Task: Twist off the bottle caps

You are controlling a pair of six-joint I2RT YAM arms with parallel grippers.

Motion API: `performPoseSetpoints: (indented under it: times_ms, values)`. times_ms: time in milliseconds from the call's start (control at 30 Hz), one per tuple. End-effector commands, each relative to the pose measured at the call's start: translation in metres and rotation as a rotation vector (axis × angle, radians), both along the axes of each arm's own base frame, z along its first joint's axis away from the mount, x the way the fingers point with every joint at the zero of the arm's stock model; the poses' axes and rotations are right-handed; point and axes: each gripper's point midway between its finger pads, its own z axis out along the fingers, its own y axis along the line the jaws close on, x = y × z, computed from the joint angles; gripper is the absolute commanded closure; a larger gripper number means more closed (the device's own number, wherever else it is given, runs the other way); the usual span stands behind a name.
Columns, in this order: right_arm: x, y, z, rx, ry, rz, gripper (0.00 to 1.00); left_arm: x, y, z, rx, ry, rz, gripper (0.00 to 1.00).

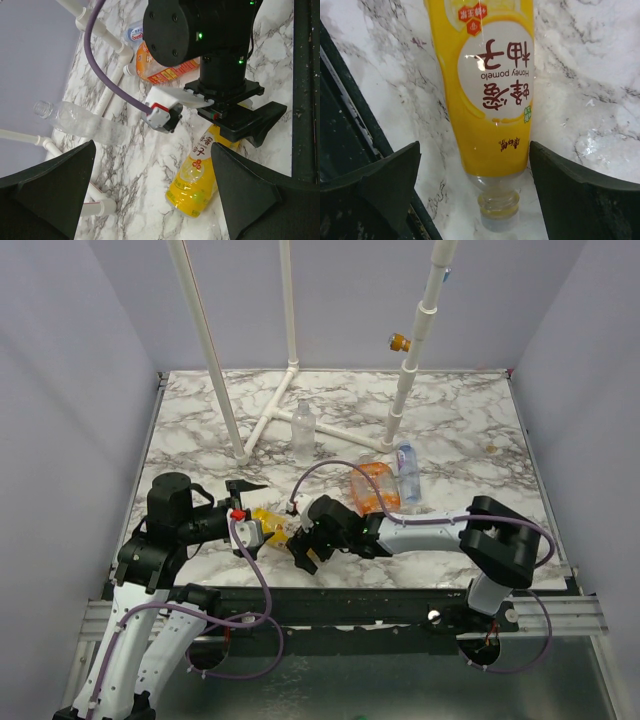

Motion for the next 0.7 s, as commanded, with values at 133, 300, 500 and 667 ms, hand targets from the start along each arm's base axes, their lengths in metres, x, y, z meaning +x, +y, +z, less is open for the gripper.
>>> performPoseSetpoints:
  times_ms: [133,300,500,667]
  values:
    - [0.008,0.011,-0.029,-0.071,-0.024,0.005,0.2,-0.009,-0.003,-0.006,0.014,0.0,-0.057,0.01]
    - [0.017,0.006,-0.019,-0.062,-0.057,-0.053,0.49,-0.02,0.002,-0.025,0.093,-0.033,-0.111,0.01]
    - [0.022,0.002,0.019,-0.017,-0.103,-0.079,0.61,-0.028,0.004,-0.037,0.136,-0.083,-0.163,0.01]
    - [0.017,0.001,0.056,0.017,-0.109,-0.053,0.61,-0.025,0.004,-0.041,0.158,-0.072,-0.186,0.01]
